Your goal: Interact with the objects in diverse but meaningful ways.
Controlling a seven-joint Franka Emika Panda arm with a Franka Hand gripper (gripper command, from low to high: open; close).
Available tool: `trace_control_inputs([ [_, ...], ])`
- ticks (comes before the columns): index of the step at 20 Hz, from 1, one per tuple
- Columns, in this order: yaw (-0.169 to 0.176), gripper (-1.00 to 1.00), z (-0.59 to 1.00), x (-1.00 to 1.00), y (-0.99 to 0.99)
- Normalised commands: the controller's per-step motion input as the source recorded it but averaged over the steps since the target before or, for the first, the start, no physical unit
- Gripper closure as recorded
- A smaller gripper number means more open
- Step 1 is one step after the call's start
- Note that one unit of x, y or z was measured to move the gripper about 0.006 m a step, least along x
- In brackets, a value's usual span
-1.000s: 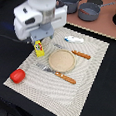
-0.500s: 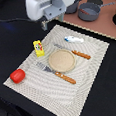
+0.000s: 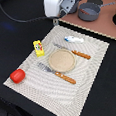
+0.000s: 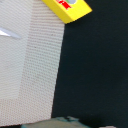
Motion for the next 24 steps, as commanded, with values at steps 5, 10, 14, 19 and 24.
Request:
trace_control_inputs([
  [5,-0.013,-1.0,-0.06,0.83,0.11],
  [10,0.011,-1.0,-0.22,0.72,0.22],
  [14,0.045,-1.0,-0.35,0.61,0.25],
  [19,0.113,-1.0,-0.52,0.13,0.21],
  [24,0.145,-1.0,-0.47,-0.11,0.08],
])
